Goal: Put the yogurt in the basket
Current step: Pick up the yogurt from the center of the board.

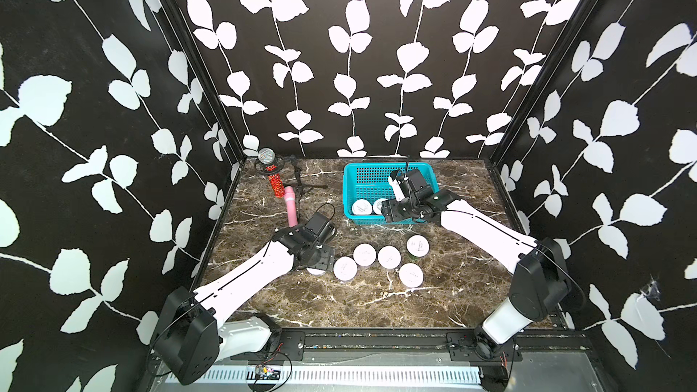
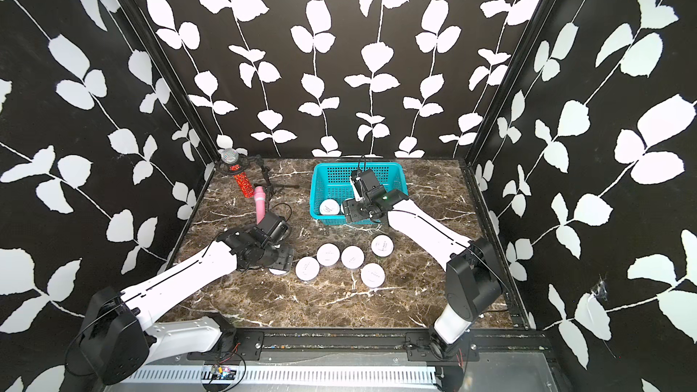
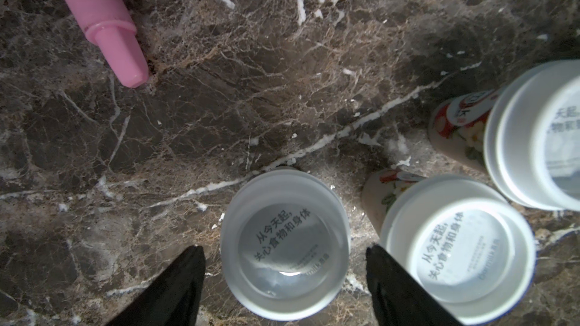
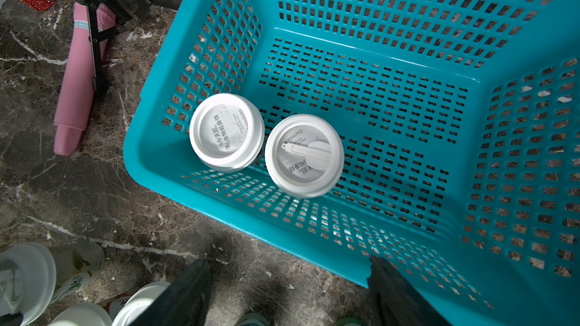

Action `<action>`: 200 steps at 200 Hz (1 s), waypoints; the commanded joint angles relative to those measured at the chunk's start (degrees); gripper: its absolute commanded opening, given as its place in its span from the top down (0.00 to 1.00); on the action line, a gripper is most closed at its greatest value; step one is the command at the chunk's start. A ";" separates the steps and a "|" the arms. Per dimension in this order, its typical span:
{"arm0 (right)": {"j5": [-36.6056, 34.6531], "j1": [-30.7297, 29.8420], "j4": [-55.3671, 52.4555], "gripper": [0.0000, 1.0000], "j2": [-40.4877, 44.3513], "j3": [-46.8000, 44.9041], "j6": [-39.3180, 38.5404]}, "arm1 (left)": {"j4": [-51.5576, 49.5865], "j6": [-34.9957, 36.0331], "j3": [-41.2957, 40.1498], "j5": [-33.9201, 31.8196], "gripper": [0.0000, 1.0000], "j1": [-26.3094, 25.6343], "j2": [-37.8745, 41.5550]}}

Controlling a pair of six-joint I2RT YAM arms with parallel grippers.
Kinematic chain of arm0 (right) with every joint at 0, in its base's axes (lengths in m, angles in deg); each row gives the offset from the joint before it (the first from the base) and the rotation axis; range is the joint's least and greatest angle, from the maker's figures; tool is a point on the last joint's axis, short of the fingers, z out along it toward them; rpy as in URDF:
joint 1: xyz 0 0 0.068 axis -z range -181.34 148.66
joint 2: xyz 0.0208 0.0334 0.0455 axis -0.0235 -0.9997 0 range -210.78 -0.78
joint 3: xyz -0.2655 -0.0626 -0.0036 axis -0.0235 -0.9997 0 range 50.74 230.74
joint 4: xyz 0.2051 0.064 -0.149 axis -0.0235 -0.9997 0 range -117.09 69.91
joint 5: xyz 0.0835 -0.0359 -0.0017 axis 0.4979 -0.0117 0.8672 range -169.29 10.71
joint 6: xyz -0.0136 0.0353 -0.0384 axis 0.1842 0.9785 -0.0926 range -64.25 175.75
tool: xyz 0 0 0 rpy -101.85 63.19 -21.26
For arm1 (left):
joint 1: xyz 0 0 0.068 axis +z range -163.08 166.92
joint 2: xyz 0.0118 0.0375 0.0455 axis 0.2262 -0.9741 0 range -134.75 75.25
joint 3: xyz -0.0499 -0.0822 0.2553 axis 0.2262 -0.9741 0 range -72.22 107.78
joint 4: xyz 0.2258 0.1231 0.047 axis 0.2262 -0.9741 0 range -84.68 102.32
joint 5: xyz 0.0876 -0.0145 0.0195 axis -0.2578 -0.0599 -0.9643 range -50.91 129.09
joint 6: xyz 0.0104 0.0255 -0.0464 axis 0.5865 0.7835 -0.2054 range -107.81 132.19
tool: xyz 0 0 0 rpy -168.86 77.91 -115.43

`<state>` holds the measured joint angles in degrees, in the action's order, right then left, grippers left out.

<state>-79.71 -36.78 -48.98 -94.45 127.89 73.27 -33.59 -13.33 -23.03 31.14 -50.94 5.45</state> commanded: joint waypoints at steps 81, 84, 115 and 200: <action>-0.72 0.33 1.41 0.20 1.44 -1.56 0.14 | -1.82 0.31 -1.01 -0.13 0.26 -0.92 -0.94; -0.67 0.36 1.46 0.20 1.47 -1.56 0.11 | -1.86 0.35 -1.06 -0.13 0.26 -0.95 -0.92; -0.71 0.36 1.45 0.20 1.39 -1.57 0.08 | -2.12 0.47 -1.09 -0.71 0.29 -1.00 -1.56; -0.79 0.46 1.42 0.20 1.43 -1.56 0.12 | -3.04 0.45 -0.90 -2.08 0.34 -1.34 -2.64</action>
<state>-79.89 -36.59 -48.98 -94.45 127.82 73.29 -34.27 -13.24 -23.49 30.38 -52.06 2.94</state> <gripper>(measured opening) 0.801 0.680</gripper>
